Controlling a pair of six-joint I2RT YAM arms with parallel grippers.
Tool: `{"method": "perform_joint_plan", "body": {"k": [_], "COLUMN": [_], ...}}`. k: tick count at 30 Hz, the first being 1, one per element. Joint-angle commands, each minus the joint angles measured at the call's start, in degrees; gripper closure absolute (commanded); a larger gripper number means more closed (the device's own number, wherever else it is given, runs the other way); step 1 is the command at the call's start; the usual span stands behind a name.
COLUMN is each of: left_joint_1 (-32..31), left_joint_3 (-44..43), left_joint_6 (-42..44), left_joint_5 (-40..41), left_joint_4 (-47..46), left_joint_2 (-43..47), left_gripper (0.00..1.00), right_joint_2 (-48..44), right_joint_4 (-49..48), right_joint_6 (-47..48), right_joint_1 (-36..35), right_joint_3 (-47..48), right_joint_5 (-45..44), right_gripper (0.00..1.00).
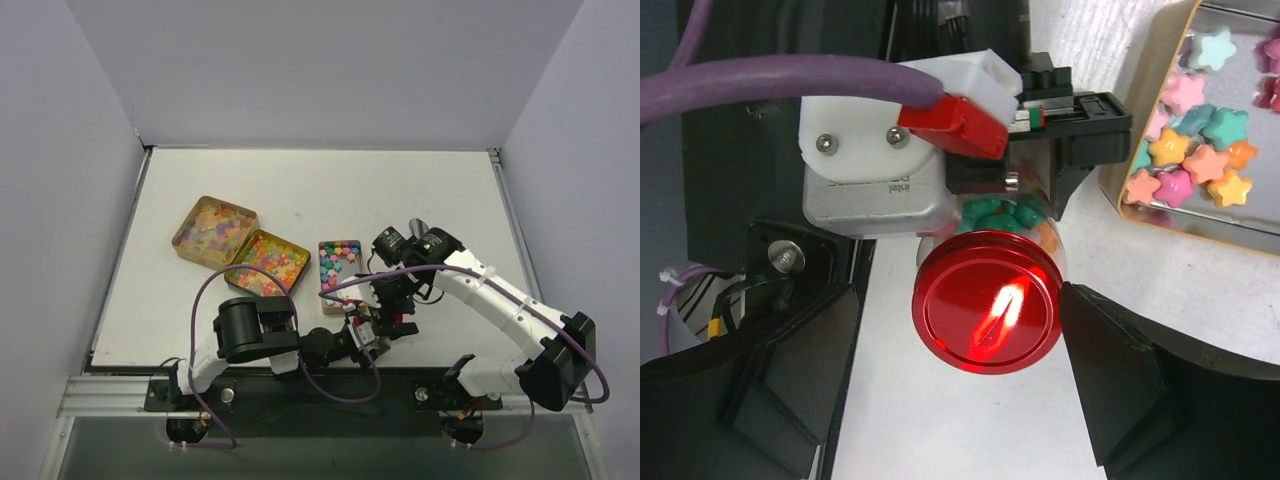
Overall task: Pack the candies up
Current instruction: Screw the bottle lid onto the packing bottle.
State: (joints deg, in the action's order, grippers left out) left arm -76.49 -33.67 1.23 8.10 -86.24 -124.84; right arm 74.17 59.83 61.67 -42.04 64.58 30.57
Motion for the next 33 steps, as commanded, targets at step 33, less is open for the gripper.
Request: {"method": "perform_joint_plan", "body": {"k": [33], "left_joint_1": [-0.7], "left_joint_3": [2.4], "left_joint_6": [1.4], "left_joint_5": [0.8], "left_joint_4": [-8.2], "left_joint_2": [-2.0], "left_gripper": [1.0], "right_joint_2": [-4.0], "right_joint_4": [1.9], "right_joint_6": [-1.2], "right_joint_1": [1.0], "right_joint_3": [-1.9], "right_joint_5": [-0.2], "right_gripper": [0.16]}}
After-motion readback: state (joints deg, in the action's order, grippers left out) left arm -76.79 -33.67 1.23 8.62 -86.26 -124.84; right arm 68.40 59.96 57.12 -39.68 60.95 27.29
